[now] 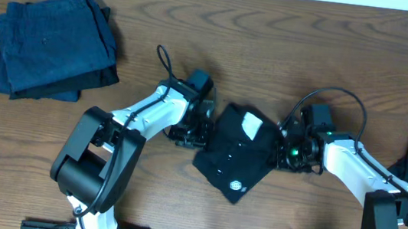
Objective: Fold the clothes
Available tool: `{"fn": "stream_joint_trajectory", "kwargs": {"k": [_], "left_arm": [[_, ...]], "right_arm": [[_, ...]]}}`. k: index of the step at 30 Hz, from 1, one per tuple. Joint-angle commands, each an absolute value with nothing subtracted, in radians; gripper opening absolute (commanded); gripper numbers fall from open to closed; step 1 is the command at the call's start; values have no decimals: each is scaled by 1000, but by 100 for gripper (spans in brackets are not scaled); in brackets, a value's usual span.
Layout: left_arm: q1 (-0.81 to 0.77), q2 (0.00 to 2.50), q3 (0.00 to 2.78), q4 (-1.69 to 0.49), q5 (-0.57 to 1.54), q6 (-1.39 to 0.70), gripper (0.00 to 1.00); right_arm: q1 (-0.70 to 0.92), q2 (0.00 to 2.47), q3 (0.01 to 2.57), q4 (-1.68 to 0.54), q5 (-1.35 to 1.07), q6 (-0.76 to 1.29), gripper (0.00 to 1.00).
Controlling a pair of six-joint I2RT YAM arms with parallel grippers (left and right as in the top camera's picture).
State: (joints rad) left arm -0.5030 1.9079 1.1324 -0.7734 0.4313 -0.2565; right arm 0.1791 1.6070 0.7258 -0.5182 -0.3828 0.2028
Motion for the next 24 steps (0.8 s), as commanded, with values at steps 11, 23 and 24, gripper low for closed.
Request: {"fn": "stream_joint_trajectory", "kwargs": {"k": [11, 23, 24], "left_arm": [[-536, 1829, 1095, -841, 388, -279, 28], [-427, 1621, 1095, -604, 436, -187, 61], [-422, 1627, 1095, -591, 475, -165, 62]], "right_arm": [[113, 1625, 802, -379, -138, 249, 24], [113, 1625, 802, -467, -130, 246, 40], [113, 1625, 802, -468, -131, 246, 40]]}}
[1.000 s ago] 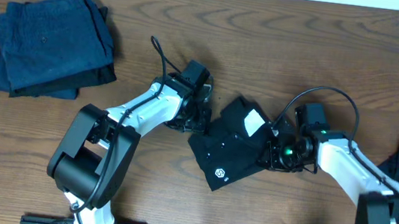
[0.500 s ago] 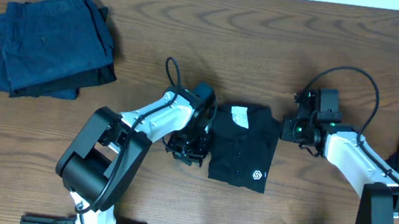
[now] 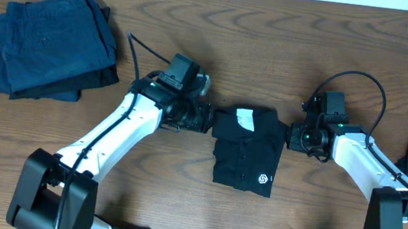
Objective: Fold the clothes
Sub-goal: 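Grasp the black bundle's top edge with the left gripper and lift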
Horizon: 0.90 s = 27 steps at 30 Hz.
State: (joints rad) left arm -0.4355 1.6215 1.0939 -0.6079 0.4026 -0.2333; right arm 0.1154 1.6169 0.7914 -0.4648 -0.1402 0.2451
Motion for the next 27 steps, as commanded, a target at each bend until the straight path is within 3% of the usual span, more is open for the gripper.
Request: {"fn": "stream_joint_trajectory", "kwargs": {"k": [1, 19, 27], "left_arm": [[-422, 1633, 1095, -582, 507, -150, 62], [-425, 1918, 1095, -283, 787, -19, 65], [-506, 2026, 1095, -162, 937, -28, 68]], "right_arm": [[113, 1625, 802, -470, -131, 246, 41], [112, 1625, 802, -499, -131, 246, 42], [112, 1625, 802, -501, -131, 246, 42]]}}
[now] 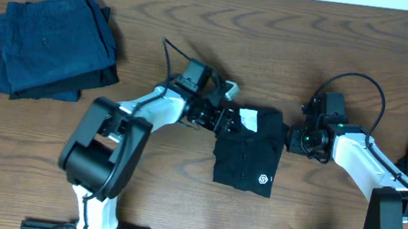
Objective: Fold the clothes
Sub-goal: 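Grasp the black bundle's top edge with the left gripper and lift, then carry the bundle left with the left gripper onto the denim stack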
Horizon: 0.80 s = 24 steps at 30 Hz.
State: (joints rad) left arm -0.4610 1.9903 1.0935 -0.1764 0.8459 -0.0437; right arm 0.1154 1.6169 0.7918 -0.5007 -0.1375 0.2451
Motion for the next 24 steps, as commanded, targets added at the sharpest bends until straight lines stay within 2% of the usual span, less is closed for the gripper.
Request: {"fn": "stream_joint_trajectory", "kwargs": {"k": [1, 5, 7, 10, 13, 15, 19, 24], "left_arm": [[-521, 2037, 1095, -155, 935, -28, 68], [-570, 2064, 1095, -150, 935, -27, 67], [-585, 2069, 1095, -147, 934, -27, 62], [-588, 2066, 1095, -142, 935, -28, 44], [-588, 2062, 1095, -144, 935, -27, 14], [-586, 2056, 1095, -150, 934, -31, 6], [-555, 1995, 1101, -207, 863, -31, 6], [-447, 1808, 1125, -389, 524, -23, 6]], "right_arm": [[112, 1625, 802, -502, -131, 246, 42], [112, 1625, 802, -509, -131, 246, 42], [112, 1625, 802, -509, -131, 246, 42], [112, 1625, 802, -510, -131, 247, 42], [112, 1625, 802, -514, -131, 246, 42], [112, 1625, 802, -516, -131, 246, 42], [107, 1624, 802, -521, -113, 246, 42], [76, 1587, 806, -543, -89, 246, 41]]}}
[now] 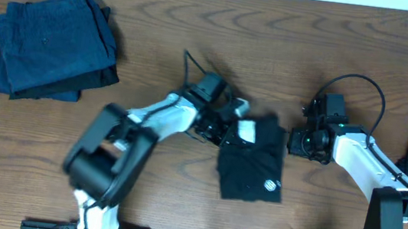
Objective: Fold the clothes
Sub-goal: 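Carry the bundle left with the left gripper onto the denim stack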
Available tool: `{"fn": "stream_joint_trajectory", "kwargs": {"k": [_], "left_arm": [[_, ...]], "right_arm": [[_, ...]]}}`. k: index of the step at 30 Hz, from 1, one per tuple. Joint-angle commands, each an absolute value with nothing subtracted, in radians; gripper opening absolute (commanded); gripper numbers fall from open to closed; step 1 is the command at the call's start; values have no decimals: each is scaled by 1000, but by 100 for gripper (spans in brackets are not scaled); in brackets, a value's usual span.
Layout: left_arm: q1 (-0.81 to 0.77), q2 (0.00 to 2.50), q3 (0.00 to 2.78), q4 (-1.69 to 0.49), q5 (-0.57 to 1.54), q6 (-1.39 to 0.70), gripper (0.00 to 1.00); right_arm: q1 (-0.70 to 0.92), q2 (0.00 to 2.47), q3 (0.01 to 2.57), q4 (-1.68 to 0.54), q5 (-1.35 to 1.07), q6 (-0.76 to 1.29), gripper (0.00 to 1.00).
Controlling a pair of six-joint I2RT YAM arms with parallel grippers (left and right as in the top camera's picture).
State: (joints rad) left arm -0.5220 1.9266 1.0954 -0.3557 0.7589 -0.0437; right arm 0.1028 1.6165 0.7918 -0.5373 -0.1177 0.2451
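A black folded shirt [254, 165] with a white neck label [247, 131] and a small round logo lies at the table's middle, slightly askew. My left gripper [227, 126] lies over its upper left corner beside the label and looks shut on the cloth there. My right gripper [292, 143] sits low just off the shirt's right edge, apparently open and holding nothing.
A folded pile of blue garments [46, 43] rests at the far left. A crumpled dark garment lies at the right edge, behind my right arm. Bare wooden table [199, 21] runs along the back.
My left gripper has shifted right, further onto the shirt's top left corner. The shirt has slid a little to the right and turned slightly. My right arm has stayed put.
First both grippers held the shirt at its sides, with the shirt tilted like a diamond. Then it lay square and flat between them, one gripper at each upper edge. Later my left gripper reached onto its corner, and now the shirt sits shifted right and askew.
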Motion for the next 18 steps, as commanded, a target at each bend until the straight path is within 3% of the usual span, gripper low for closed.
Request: {"fn": "stream_joint_trajectory", "kwargs": {"k": [1, 10, 18], "left_arm": [[-422, 1774, 1129, -409, 498, -5, 6], [-61, 1508, 1188, -438, 370, 133, 6], [211, 1497, 1235, -179, 279, 161, 6]], "right_arm": [[65, 1573, 806, -545, -84, 246, 41], [1, 1395, 806, -604, -78, 218, 42], [0, 1340, 806, -657, -79, 212, 42]]}}
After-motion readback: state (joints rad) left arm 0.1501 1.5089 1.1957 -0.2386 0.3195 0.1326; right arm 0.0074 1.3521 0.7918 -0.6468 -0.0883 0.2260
